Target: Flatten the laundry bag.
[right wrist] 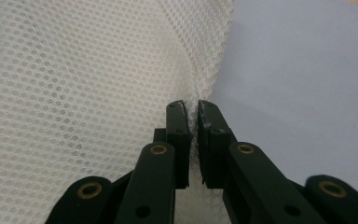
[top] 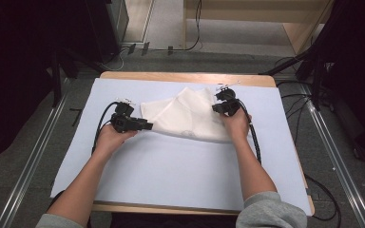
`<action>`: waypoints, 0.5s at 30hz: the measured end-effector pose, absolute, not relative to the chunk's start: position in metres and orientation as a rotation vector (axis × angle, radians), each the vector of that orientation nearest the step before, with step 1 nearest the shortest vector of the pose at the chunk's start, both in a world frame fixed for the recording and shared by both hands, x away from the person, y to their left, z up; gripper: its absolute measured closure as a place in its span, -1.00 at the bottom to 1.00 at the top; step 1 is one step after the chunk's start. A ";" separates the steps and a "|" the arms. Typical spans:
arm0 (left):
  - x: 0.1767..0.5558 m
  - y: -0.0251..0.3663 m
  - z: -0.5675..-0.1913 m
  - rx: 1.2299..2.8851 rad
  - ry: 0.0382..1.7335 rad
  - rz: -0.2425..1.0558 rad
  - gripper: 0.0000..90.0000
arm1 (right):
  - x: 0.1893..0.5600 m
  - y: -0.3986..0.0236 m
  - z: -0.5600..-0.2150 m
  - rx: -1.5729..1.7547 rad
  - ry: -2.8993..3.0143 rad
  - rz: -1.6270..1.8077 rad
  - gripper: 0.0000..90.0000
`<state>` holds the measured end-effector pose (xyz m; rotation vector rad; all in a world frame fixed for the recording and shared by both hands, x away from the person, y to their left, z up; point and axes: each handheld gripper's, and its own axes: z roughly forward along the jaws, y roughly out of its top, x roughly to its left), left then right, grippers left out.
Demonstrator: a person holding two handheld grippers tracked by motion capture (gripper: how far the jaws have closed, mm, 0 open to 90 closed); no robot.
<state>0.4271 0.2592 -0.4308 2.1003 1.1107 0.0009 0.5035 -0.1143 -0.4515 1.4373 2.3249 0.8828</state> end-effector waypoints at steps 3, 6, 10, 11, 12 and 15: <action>0.427 0.261 -0.430 2.103 1.107 -0.008 0.26 | 0.500 -0.116 -0.444 1.421 2.328 0.896 0.91; 0.425 0.265 -0.427 2.092 1.110 -0.001 0.26 | 0.495 -0.117 -0.435 1.397 2.332 0.920 0.89; 0.424 0.268 -0.425 2.089 1.114 0.002 0.25 | 0.490 -0.118 -0.427 1.388 2.322 0.931 0.82; 0.424 0.269 -0.424 2.082 1.117 0.006 0.25 | 0.490 -0.118 -0.426 1.391 2.323 0.922 0.80; 0.424 0.269 -0.424 2.081 1.121 0.006 0.25 | 0.490 -0.119 -0.427 1.398 2.326 0.912 0.80; 0.424 0.269 -0.424 2.080 1.121 0.007 0.25 | 0.491 -0.121 -0.432 1.422 2.333 0.894 0.84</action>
